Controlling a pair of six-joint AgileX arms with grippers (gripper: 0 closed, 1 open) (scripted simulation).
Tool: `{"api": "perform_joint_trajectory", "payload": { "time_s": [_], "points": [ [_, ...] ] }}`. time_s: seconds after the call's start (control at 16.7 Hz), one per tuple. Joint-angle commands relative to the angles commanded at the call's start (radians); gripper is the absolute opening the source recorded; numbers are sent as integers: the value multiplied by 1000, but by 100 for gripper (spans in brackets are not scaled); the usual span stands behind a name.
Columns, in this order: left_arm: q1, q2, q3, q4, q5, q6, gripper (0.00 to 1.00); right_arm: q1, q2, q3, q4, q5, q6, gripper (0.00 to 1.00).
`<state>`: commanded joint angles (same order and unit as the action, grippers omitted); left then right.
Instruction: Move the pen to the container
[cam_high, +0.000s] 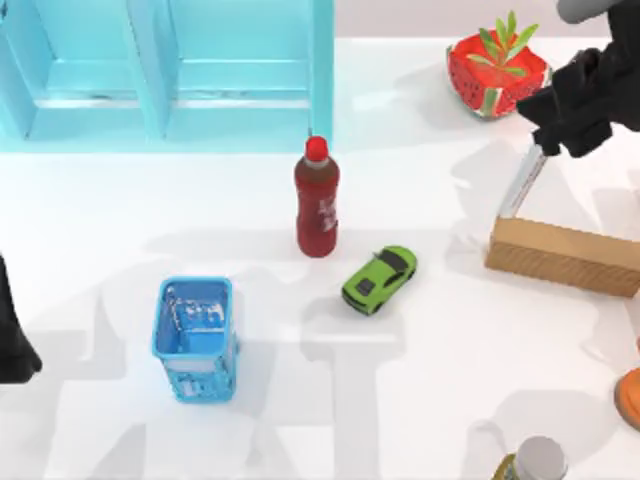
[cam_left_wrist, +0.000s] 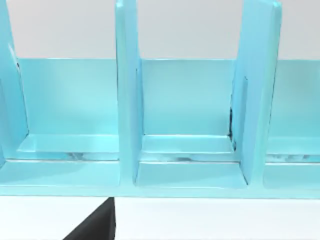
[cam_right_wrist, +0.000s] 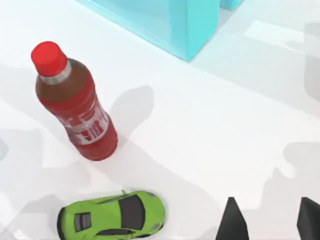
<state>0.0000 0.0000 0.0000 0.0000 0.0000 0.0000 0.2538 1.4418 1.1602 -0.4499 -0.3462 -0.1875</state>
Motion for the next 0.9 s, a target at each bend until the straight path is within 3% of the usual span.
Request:
{"api": "perform_joint_trajectory", "payload": {
  "time_s": [0.54, 0.72, 0.9],
  "points": [
    [0, 0, 0, 0, 0, 0, 100, -696, -121, 62, -380, -194, -414, 0],
    [0, 0, 0, 0, 0, 0, 100, -832, -157, 64, -458, -233, -500, 0],
    [0, 0, 0, 0, 0, 0, 100, -874, -173, 61, -482, -244, -528, 0]
  ]
}}
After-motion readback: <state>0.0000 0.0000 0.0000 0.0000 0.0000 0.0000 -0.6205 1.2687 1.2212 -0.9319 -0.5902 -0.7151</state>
